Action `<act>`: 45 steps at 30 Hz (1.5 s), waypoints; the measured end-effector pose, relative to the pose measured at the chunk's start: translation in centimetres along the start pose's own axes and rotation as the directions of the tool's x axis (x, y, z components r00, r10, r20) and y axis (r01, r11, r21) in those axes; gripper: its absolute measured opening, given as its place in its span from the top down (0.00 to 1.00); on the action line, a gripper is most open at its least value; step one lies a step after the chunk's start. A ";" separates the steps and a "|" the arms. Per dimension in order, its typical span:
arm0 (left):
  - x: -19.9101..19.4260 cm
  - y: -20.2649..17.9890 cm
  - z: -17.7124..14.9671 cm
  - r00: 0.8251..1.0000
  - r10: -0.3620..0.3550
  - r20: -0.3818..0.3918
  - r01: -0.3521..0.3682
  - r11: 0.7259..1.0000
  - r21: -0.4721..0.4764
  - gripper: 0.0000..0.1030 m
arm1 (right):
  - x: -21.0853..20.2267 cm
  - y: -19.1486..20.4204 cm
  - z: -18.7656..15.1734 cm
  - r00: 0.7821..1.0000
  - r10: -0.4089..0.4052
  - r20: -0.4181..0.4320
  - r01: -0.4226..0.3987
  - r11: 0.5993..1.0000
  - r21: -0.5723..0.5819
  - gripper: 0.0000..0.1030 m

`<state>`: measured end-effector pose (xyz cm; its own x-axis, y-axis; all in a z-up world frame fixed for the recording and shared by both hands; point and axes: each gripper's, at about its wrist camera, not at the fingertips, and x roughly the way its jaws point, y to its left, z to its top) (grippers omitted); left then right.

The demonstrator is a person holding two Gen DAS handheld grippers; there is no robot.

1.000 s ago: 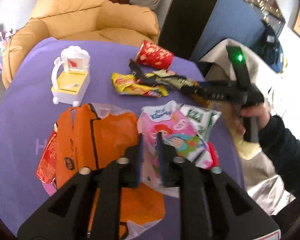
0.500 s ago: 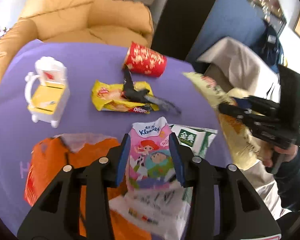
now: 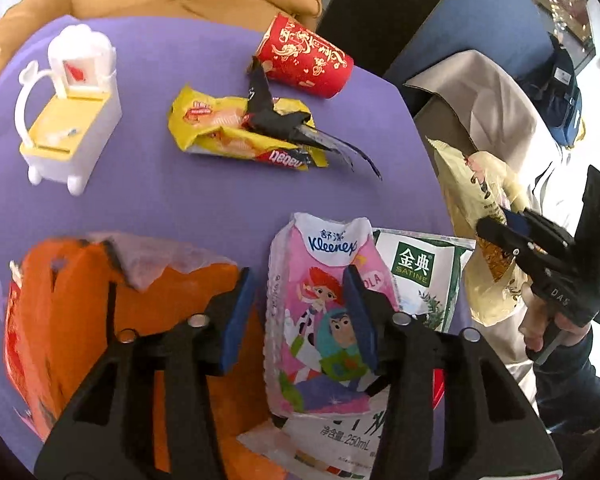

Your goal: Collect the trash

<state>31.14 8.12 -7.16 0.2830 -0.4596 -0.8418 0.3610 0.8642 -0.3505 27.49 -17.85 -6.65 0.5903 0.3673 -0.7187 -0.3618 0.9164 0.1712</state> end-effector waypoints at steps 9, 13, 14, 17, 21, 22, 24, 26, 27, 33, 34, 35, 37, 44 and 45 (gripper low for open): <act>-4.4 -2.6 -0.7 0.980 0.026 0.200 -0.021 0.999 -0.029 0.96 | -2.7 0.9 -0.2 0.999 -0.007 0.050 0.007 1.000 -0.005 0.73; -8.4 -5.3 -1.2 0.928 0.116 0.353 -0.128 0.992 0.012 0.96 | -4.6 1.5 0.3 0.996 -0.016 0.091 0.018 1.000 -0.021 0.73; -9.1 -5.9 -1.3 0.916 0.132 0.378 -0.149 0.989 0.017 0.96 | -5.3 1.6 0.5 0.994 -0.019 0.106 0.021 0.999 -0.024 0.73; -11.1 -8.2 -1.8 0.879 0.166 0.446 -0.209 0.977 0.049 0.96 | -6.9 1.9 0.8 0.989 -0.028 0.144 0.033 0.999 -0.034 0.73; -12.4 -11.2 -2.5 0.858 0.152 0.491 -0.233 0.966 0.108 0.96 | -9.6 2.1 0.9 0.980 -0.049 0.192 0.057 0.998 -0.038 0.73; -12.6 -12.1 -2.7 0.857 0.139 0.497 -0.228 0.966 0.123 0.96 | -10.4 2.0 0.9 0.977 -0.056 0.205 0.065 0.997 -0.037 0.73; -12.6 -13.4 -2.8 0.858 0.121 0.500 -0.219 0.965 0.143 0.96 | -11.5 1.7 0.7 0.973 -0.070 0.221 0.079 0.996 -0.035 0.73; -12.3 -14.9 -2.7 0.861 0.095 0.500 -0.200 0.967 0.160 0.96 | -13.0 1.2 0.4 0.967 -0.087 0.238 0.097 0.995 -0.030 0.73; -12.3 -15.2 -2.7 0.862 0.084 0.499 -0.190 0.968 0.166 0.96 | -13.6 1.0 0.2 0.965 -0.096 0.246 0.106 0.994 -0.027 0.73; -10.3 -19.3 -3.0 0.875 -0.022 0.484 -0.098 0.970 0.221 0.96 | -17.1 -1.2 -1.5 0.942 -0.178 0.284 0.183 0.983 0.008 0.73; -9.6 -20.1 -2.9 0.880 -0.045 0.473 -0.076 0.969 0.234 0.96 | -17.6 -1.7 -1.8 0.939 -0.190 0.286 0.194 0.981 0.014 0.73; -9.0 -20.7 -2.8 0.884 -0.061 0.464 -0.059 0.969 0.241 0.96 | -18.0 -2.2 -2.2 0.937 -0.201 0.286 0.204 0.979 0.021 0.73; -7.6 -21.7 -2.5 0.892 -0.093 0.443 -0.024 0.968 0.251 0.96 | -18.5 -3.1 -2.9 0.932 -0.223 0.285 0.224 0.974 0.032 0.73; -1.5 -25.1 -1.1 0.916 -0.211 0.341 0.120 0.956 0.269 0.96 | -19.8 -7.8 -4.7 0.912 -0.320 0.257 0.307 0.947 0.090 0.73; -1.0 -25.3 -1.0 0.917 -0.215 0.338 0.125 0.955 0.268 0.96 | -19.9 -8.5 -4.9 0.909 -0.330 0.254 0.314 0.944 0.101 0.73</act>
<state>20.79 -13.07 2.16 0.4819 -0.6758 -0.5578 0.6181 0.7134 -0.3303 15.28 -33.68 2.90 0.8392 0.0723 -0.5390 -0.0836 0.9965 0.0036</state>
